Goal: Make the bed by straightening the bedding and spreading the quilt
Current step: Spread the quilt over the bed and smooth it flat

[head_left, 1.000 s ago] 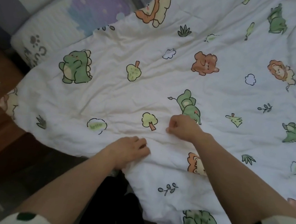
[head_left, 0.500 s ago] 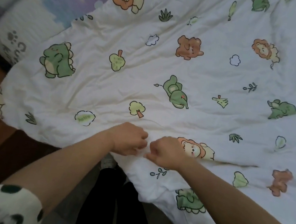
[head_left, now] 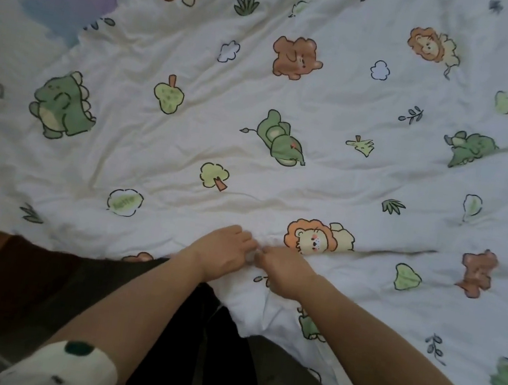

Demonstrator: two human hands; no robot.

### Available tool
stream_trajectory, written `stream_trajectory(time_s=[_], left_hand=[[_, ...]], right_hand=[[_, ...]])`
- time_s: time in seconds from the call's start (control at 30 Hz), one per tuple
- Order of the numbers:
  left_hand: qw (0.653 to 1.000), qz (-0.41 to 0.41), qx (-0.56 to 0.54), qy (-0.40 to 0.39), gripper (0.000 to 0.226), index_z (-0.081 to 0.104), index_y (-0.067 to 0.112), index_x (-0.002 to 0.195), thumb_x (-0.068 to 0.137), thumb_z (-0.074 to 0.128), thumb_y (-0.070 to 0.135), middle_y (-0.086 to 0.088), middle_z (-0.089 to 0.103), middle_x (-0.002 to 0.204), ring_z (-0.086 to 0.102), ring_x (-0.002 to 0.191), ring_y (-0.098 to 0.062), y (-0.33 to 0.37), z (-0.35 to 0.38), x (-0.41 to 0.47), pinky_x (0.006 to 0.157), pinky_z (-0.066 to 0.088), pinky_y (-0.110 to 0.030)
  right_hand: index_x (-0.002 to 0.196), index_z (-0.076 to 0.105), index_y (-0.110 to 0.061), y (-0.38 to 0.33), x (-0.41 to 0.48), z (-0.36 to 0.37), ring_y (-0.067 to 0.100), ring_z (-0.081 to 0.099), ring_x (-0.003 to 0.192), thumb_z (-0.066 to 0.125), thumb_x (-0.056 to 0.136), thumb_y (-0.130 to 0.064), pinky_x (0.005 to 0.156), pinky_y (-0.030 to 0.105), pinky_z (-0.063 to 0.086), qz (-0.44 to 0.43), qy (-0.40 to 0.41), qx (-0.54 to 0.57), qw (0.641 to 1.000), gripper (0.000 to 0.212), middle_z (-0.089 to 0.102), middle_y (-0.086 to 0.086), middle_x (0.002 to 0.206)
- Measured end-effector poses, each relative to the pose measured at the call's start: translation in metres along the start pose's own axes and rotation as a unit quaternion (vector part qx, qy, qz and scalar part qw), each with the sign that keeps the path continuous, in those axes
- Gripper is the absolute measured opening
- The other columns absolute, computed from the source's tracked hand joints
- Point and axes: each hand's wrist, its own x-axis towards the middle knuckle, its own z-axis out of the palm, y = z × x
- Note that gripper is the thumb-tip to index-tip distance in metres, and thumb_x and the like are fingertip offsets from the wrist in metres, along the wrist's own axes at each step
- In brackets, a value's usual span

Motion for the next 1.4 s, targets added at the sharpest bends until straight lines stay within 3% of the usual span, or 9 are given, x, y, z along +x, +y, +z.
stream_trajectory(time_s=[0.1, 0.17, 0.27, 0.5, 0.8, 1.03, 1.2, 1.33, 1.4], left_hand=[[0.994, 0.047, -0.028, -0.096, 0.018, 0.064, 0.021, 0.059, 0.050, 0.078, 0.029, 0.009, 0.060, 0.070, 0.056, 0.071, -0.014, 0.026, -0.002, 0.015, 0.062, 0.035, -0.025], [0.979, 0.068, -0.071, -0.178, 0.016, 0.069, 0.019, 0.069, 0.059, 0.076, 0.029, 0.006, 0.065, 0.080, 0.061, 0.083, -0.019, 0.046, -0.006, 0.024, 0.067, 0.044, -0.025], [0.953, -0.001, -0.194, -0.230, 0.022, 0.067, 0.016, 0.095, 0.081, 0.060, 0.031, -0.005, 0.062, 0.109, 0.056, 0.101, -0.028, 0.056, -0.018, 0.035, 0.076, 0.045, -0.034], [0.954, -0.169, -0.231, -0.091, 0.021, 0.061, 0.016, 0.100, 0.092, 0.044, 0.026, -0.002, 0.061, 0.099, 0.057, 0.093, -0.024, -0.008, -0.043, 0.033, 0.068, 0.045, -0.032], [0.909, -0.341, -0.238, 0.033, 0.025, 0.062, 0.023, 0.113, 0.095, 0.046, 0.021, 0.005, 0.063, 0.113, 0.058, 0.102, -0.018, -0.105, -0.088, -0.001, 0.081, 0.046, -0.030], [0.825, -0.485, -0.228, 0.180, 0.027, 0.061, 0.023, 0.118, 0.093, 0.053, 0.017, 0.005, 0.061, 0.113, 0.060, 0.096, -0.019, -0.214, -0.124, -0.037, 0.080, 0.047, -0.031], [0.787, -0.550, -0.202, 0.193, 0.043, 0.050, 0.015, 0.130, 0.088, 0.057, 0.014, -0.008, 0.049, 0.128, 0.051, 0.115, -0.028, -0.304, -0.124, -0.056, 0.090, 0.047, -0.041], [0.772, -0.585, -0.190, 0.161, 0.053, 0.036, 0.012, 0.138, 0.090, 0.058, 0.020, -0.011, 0.037, 0.135, 0.037, 0.125, -0.030, -0.365, -0.124, -0.054, 0.090, 0.043, -0.042], [0.769, -0.592, -0.208, 0.127, 0.054, 0.035, 0.011, 0.137, 0.090, 0.057, 0.026, -0.012, 0.041, 0.132, 0.041, 0.122, -0.032, -0.392, -0.119, -0.054, 0.088, 0.044, -0.043]], right_hand=[[0.099, 0.067, -0.012, 0.008, -0.014, 0.000, 0.031, 0.060, 0.095, 0.060, 0.080, -0.005, 0.080, 0.036, 0.049, -0.033, -0.125, 0.032, 0.991, 0.021, 0.064, 0.011, 0.103], [0.098, 0.071, -0.011, 0.011, -0.022, -0.005, 0.030, 0.061, 0.095, 0.059, 0.079, -0.003, 0.081, 0.033, 0.049, -0.043, -0.179, 0.046, 0.982, 0.024, 0.068, 0.010, 0.102], [0.090, 0.073, -0.009, 0.024, -0.026, -0.026, 0.024, 0.061, 0.092, 0.056, 0.079, -0.003, 0.071, 0.025, 0.041, -0.019, -0.148, 0.066, 0.987, 0.021, 0.071, 0.008, 0.095], [0.091, 0.067, -0.015, 0.068, -0.008, -0.083, 0.019, 0.055, 0.088, 0.062, 0.084, -0.014, 0.072, 0.028, 0.043, 0.059, 0.022, 0.098, 0.993, 0.008, 0.065, 0.001, 0.096], [0.083, 0.063, -0.021, 0.094, 0.017, -0.148, 0.022, 0.057, 0.080, 0.055, 0.088, -0.019, 0.062, 0.029, 0.042, 0.103, 0.175, 0.131, 0.970, 0.010, 0.065, 0.002, 0.085], [0.083, 0.065, -0.020, 0.118, 0.056, -0.246, 0.019, 0.057, 0.077, 0.056, 0.088, -0.019, 0.067, 0.031, 0.047, 0.136, 0.272, 0.155, 0.940, 0.010, 0.061, -0.003, 0.077], [0.079, 0.059, -0.024, 0.133, 0.113, -0.322, 0.022, 0.055, 0.072, 0.056, 0.087, -0.016, 0.059, 0.029, 0.040, 0.154, 0.310, 0.168, 0.923, 0.011, 0.058, -0.002, 0.073], [0.097, 0.065, -0.015, 0.141, 0.181, -0.388, 0.024, 0.059, 0.074, 0.056, 0.091, -0.018, 0.067, 0.033, 0.049, 0.140, 0.356, 0.162, 0.909, 0.011, 0.058, -0.001, 0.074], [0.110, 0.061, -0.019, 0.138, 0.220, -0.419, 0.029, 0.061, 0.079, 0.053, 0.094, -0.022, 0.070, 0.035, 0.050, 0.131, 0.357, 0.151, 0.912, 0.019, 0.057, 0.001, 0.077]])
